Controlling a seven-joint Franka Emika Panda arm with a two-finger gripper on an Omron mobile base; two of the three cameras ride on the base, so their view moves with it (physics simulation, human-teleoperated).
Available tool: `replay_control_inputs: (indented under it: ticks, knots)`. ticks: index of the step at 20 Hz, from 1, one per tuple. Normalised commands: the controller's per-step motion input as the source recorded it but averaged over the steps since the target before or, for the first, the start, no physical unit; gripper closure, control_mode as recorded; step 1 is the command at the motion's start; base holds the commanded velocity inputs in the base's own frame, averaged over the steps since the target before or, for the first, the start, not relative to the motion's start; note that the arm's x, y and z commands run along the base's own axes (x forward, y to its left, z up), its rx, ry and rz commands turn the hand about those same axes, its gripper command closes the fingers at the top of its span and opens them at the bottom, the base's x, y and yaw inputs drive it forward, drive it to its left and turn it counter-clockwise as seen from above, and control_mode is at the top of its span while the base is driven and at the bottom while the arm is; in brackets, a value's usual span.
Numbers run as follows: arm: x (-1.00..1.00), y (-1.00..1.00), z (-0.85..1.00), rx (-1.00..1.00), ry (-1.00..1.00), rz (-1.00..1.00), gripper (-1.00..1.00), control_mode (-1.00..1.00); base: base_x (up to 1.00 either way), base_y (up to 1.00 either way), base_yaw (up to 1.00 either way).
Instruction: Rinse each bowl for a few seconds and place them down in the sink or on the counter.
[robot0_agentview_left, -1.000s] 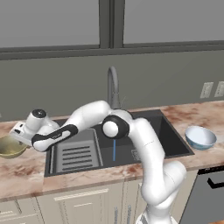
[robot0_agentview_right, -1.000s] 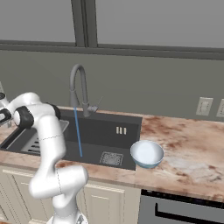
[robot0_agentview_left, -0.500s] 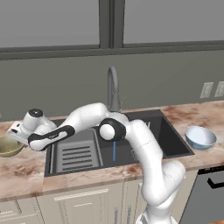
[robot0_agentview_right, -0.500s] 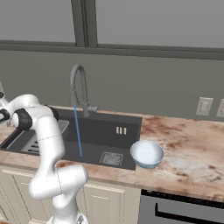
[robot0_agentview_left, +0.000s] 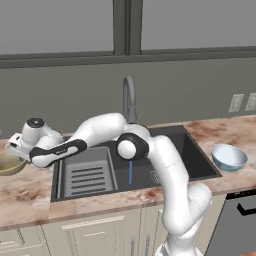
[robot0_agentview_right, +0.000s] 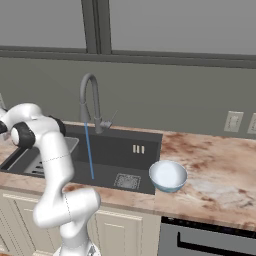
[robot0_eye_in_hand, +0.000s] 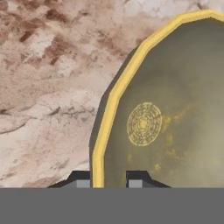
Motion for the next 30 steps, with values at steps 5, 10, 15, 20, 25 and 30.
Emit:
replay_control_inputs:
  ticks: [5,10,15,20,25,30]
  knots:
    - [-0.17,-0.21,0.27,-0.01,-0.03,-0.12,1.0,-1.0,0.0,0.0,0.0]
    - [-0.12,-0.14,0.17,-0.06,-0.05,-0.14,1.0,-1.0,0.0,0.0,0.0]
    - [-0.07,-0.08,0.12,-0.08,-0.05,-0.17,1.0,-1.0,0.0,0.0,0.0]
    - [-0.06,-0.09,0.18,-0.06,-0.04,-0.17,1.0,-1.0,0.0,0.0,0.0]
    - [-0.13,-0.16,0.35,-0.03,-0.04,-0.13,1.0,-1.0,0.0,0.0,0.0]
    - [-0.21,-0.19,0.34,0.0,-0.04,-0.12,1.0,-1.0,0.0,0.0,0.0]
